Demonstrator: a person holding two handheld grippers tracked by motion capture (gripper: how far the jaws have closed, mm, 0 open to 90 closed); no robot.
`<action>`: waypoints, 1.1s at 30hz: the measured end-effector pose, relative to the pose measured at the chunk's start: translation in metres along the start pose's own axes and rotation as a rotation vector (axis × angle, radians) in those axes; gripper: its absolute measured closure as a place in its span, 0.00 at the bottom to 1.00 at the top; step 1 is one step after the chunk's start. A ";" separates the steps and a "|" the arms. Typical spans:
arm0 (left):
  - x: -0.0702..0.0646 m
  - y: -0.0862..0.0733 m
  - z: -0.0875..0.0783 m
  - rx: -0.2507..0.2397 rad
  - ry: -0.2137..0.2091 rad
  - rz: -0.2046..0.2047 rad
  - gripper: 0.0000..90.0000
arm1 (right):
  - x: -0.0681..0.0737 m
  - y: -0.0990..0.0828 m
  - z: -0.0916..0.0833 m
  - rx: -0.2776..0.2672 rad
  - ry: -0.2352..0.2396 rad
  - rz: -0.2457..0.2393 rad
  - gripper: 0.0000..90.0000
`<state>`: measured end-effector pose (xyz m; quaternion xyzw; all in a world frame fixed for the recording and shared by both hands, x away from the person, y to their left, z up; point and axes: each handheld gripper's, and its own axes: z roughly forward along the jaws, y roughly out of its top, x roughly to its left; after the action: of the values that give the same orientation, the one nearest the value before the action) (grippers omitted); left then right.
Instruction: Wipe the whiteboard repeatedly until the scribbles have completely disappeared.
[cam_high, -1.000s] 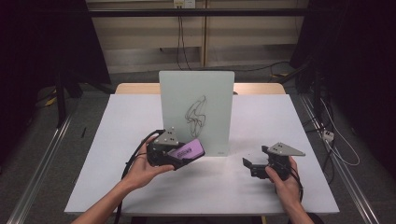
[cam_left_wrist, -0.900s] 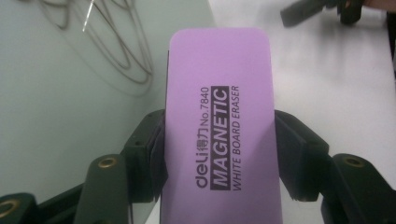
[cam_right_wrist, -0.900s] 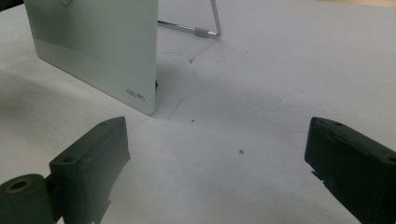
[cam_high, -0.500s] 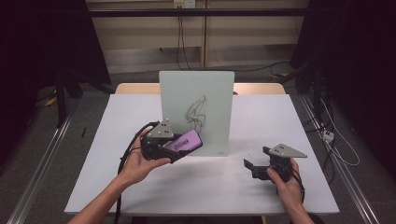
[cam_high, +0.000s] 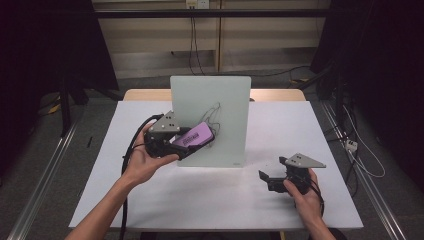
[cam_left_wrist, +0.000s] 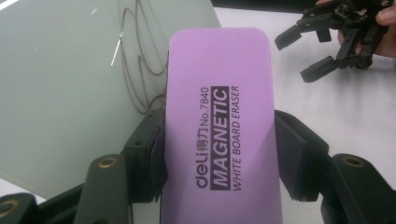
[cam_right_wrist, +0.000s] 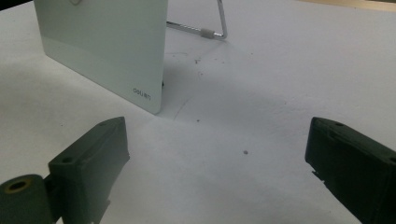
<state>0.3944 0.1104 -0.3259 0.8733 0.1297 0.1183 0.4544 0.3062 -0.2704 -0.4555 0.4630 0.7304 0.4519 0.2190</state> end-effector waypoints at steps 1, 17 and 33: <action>0.000 0.001 0.001 -0.001 0.003 0.005 0.45 | 0.000 0.000 0.000 0.002 0.001 0.003 0.07; 0.011 0.038 0.002 -0.012 0.078 0.065 0.46 | 0.000 0.000 0.001 0.001 0.007 0.004 0.07; 0.030 0.068 0.009 -0.058 0.139 0.092 0.46 | 0.000 0.001 0.002 0.003 0.008 0.001 0.07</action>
<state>0.4339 0.0761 -0.2723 0.8545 0.1172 0.2033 0.4635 0.3078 -0.2696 -0.4560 0.4619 0.7318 0.4527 0.2149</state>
